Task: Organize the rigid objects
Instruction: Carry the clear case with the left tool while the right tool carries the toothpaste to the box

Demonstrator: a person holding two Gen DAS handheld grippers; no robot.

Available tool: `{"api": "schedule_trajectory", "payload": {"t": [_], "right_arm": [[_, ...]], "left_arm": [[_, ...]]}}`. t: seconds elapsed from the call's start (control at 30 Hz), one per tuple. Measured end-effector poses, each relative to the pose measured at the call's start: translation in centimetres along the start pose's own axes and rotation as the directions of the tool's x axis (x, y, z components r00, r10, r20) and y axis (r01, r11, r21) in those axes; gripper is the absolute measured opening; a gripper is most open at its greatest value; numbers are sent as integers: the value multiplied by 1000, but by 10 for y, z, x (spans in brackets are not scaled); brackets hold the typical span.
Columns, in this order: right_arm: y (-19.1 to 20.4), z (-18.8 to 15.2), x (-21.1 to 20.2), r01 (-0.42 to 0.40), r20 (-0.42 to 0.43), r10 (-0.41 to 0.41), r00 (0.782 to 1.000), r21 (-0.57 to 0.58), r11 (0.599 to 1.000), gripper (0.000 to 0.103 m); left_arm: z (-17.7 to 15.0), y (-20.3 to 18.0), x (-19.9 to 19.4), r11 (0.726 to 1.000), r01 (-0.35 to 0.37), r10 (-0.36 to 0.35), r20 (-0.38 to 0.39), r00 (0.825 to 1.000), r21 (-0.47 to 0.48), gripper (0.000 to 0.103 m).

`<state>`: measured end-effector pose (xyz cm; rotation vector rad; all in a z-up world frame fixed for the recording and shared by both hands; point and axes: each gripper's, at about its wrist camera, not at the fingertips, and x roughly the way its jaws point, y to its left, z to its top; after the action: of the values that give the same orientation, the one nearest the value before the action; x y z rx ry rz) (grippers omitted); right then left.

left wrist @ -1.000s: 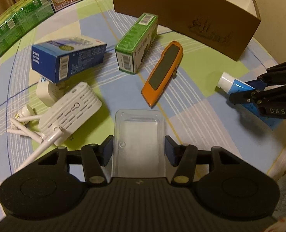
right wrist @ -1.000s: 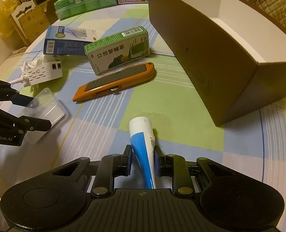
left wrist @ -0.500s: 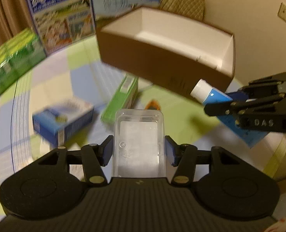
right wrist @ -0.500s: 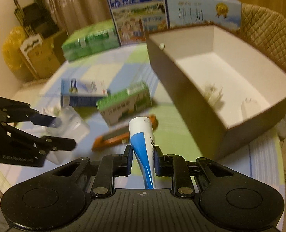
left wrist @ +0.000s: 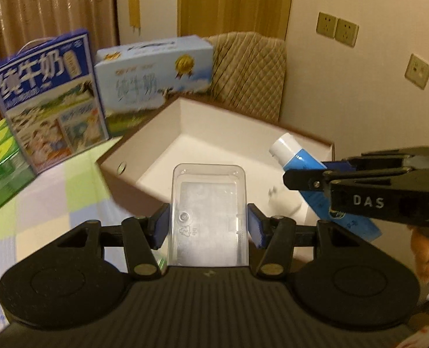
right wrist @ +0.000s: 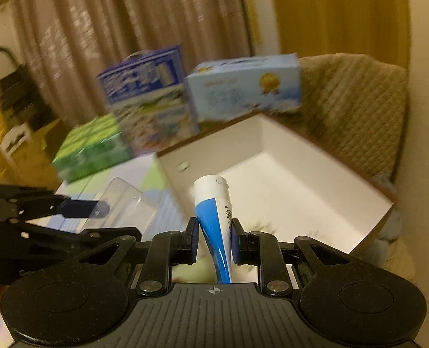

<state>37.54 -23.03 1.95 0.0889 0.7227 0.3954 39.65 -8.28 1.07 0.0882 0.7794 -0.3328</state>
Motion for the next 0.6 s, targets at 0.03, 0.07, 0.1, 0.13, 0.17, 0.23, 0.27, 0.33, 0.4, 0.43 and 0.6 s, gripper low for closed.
{"api": "schedule_trajectory", "payload": {"t": [0.03,0.07,0.1,0.13,0.17,0.23,0.27,0.33,0.4,0.43,0.6], "right_arm": [[-6,6,4,9,6,-9,1000,16,1000,19],[-12,12,8,22,7,-22,1000,36,999,19],[-17,18,12,33,5,-33,999,50,998,19],[-22,23,16,41,6,-42,999,59,997,19],[-26,28,20,51,7,-52,999,66,996,19],[-34,35,31,75,0,-75,997,82,994,19],[-39,39,36,82,-6,-82,997,95,992,19],[-50,43,45,95,-20,-93,995,126,988,19],[-60,46,56,105,-39,-100,994,155,982,19],[-64,47,62,110,-50,-103,993,168,980,19],[-78,46,91,137,-117,-115,986,199,970,19]], "left_arm": [[6,-1,7,1000,4,-4,-1,1000,-6,51],[13,-2,15,1000,6,-6,-6,1000,-14,51],[18,-3,21,1000,7,-8,-8,1000,-19,51],[22,-5,29,1000,4,-5,-10,1000,-22,51],[26,-6,37,1000,-4,3,-14,1000,-22,51],[33,-8,53,1000,-14,13,-29,999,-25,51],[35,-8,61,999,-19,18,-38,999,-28,51],[39,-9,79,999,-26,23,-59,998,-37,51],[41,-8,96,998,-34,29,-87,996,-50,51],[42,-8,104,998,-39,33,-98,995,-53,51],[43,-6,137,996,-57,47,-145,988,-66,51]]}}
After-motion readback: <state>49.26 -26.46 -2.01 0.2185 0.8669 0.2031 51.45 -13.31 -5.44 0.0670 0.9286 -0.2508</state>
